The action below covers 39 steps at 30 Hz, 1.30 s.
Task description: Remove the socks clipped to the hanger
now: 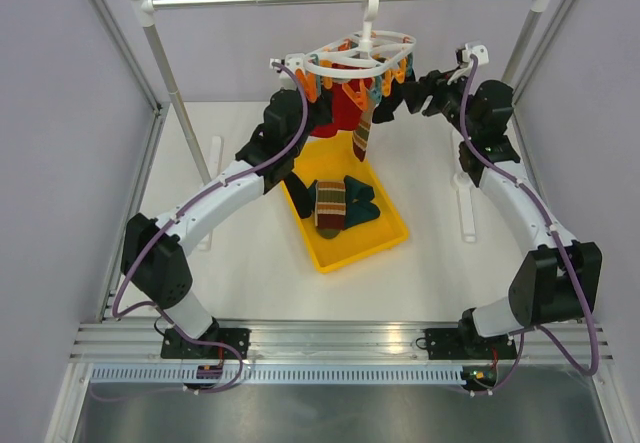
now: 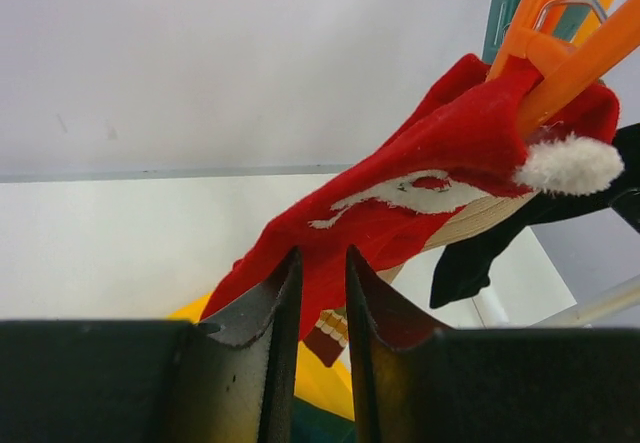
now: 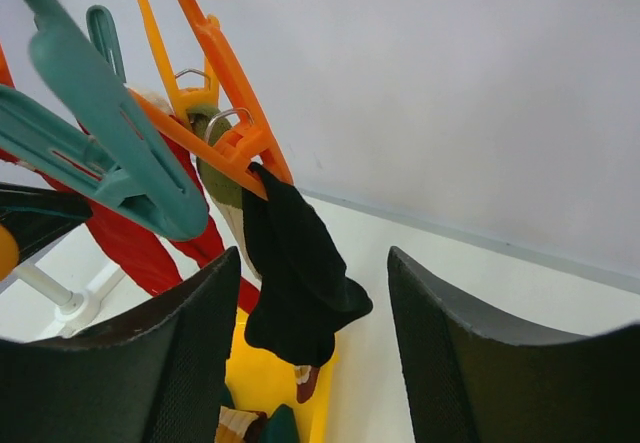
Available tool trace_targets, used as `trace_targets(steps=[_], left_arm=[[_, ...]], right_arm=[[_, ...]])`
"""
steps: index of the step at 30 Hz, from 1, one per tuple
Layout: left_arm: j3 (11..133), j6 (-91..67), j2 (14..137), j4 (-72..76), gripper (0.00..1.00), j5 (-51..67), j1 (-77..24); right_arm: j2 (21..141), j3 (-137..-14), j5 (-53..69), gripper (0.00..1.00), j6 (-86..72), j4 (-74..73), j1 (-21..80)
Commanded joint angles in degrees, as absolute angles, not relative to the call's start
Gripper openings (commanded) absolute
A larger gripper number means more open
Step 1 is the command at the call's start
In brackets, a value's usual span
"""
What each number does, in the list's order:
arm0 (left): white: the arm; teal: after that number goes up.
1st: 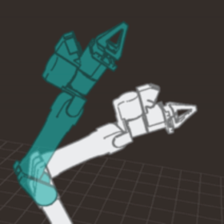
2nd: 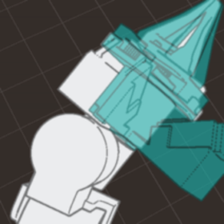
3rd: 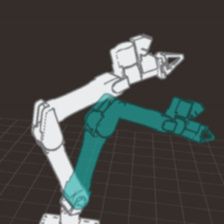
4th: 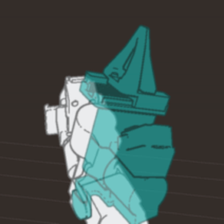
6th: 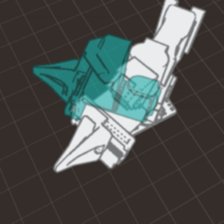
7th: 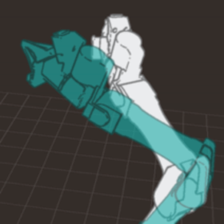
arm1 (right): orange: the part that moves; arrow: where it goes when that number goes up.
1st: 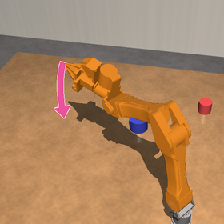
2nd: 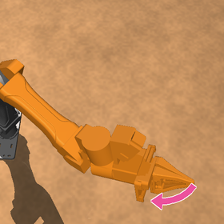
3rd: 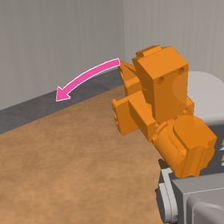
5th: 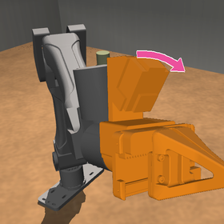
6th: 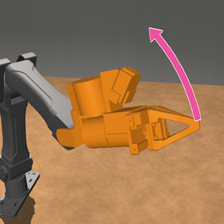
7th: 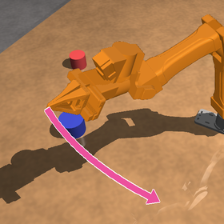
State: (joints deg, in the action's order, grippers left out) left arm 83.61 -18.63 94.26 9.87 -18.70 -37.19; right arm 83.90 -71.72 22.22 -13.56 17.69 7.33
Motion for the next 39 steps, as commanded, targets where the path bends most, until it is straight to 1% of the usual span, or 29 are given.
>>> trace_targets(steps=[1,5,6,8,11,12,15,17,18,19,20,21,23,24,26,30,31,34,37,39], left_arm=[[85.87,-20.21,93.69,10.11,0.28,-16.96,-36.83],[85.34,-21.18,93.25,10.11,0.28,-15.39,-36.83],[85.17,-21.27,92.90,10.11,0.28,-15.03,-36.83],[84.38,-21.97,92.11,10.11,0.28,-12.76,-36.91],[81.49,-23.90,89.92,11.51,0.29,-10.02,-37.09],[80.52,-24.43,89.22,12.04,0.30,-9.67,-37.09],[77.00,-25.84,86.75,13.88,0.31,-8.27,-37.35],[73.59,-26.28,84.47,16.42,0.34,-6.77,-37.88],[72.00,-26.19,83.59,17.91,0.37,-6.33,-38.32],[68.85,-25.32,81.58,21.67,0.39,-5.46,-39.63],[67.34,-24.44,80.69,23.36,0.43,-5.19,-40.68],[66.11,-23.56,79.81,24.42,0.45,-5.88,-41.82],[63.73,-21.01,78.67,26.79,0.48,-7.99,-45.51],[63.02,-20.22,78.58,27.85,0.52,-9.04,-46.83],[61.44,-17.41,79.01,30.83,0.56,-12.56,-50.70],[60.73,-15.56,81.46,34.18,0.61,-17.48,-55.36],[60.65,-15.21,82.17,34.89,0.62,-20.97,-56.85],[62.04,-15.12,85.51,36.21,0.64,-25.12,-58.09],[64.67,-14.51,88.58,36.74,0.65,-25.31,-59.06],[66.35,-13.19,90.08,36.91,0.68,-25.84,-59.68]], right_arm=[[83.85,-71.72,23.03,0.64,-13.45,22.15,7.82],[83.23,-71.28,21.80,0.54,-13.27,22.15,8.00],[82.97,-71.11,21.62,0.49,-13.27,22.32,8.00],[82.53,-70.58,21.10,0.45,-13.36,23.37,8.00],[81.83,-69.79,20.57,0.33,-14.06,24.17,8.00],[81.48,-69.61,20.57,0.27,-14.15,24.17,8.00],[79.73,-69.08,18.82,0.16,-14.59,23.29,8.17],[78.58,-68.91,17.85,0.13,-13.89,21.45,8.61],[77.27,-68.99,16.97,0.10,-13.63,20.58,8.79],[76.65,-68.91,16.61,0.10,-13.45,19.52,8.96],[75.94,-69.17,15.83,0.09,-13.10,18.47,9.49],[74.72,-69.34,14.78,0.08,-12.83,17.33,9.75],[73.31,-69.52,13.63,0.07,-12.57,14.42,10.72],[72.00,-69.70,12.32,0.07,-12.57,13.37,11.24],[70.41,-70.40,11.17,0.06,-13.09,10.21,11.51],[68.30,-71.89,10.20,0.05,-14.41,4.24,11.86],[67.86,-72.16,9.67,0.04,-14.50,3.35,11.78],[66.45,-73.39,9.05,0.04,-15.03,0.27,11.95],[65.31,-74.18,8.70,0.04,-15.38,-2.63,11.95],[64.78,-74.62,8.70,0.03,-15.47,-4.30,12.04]])
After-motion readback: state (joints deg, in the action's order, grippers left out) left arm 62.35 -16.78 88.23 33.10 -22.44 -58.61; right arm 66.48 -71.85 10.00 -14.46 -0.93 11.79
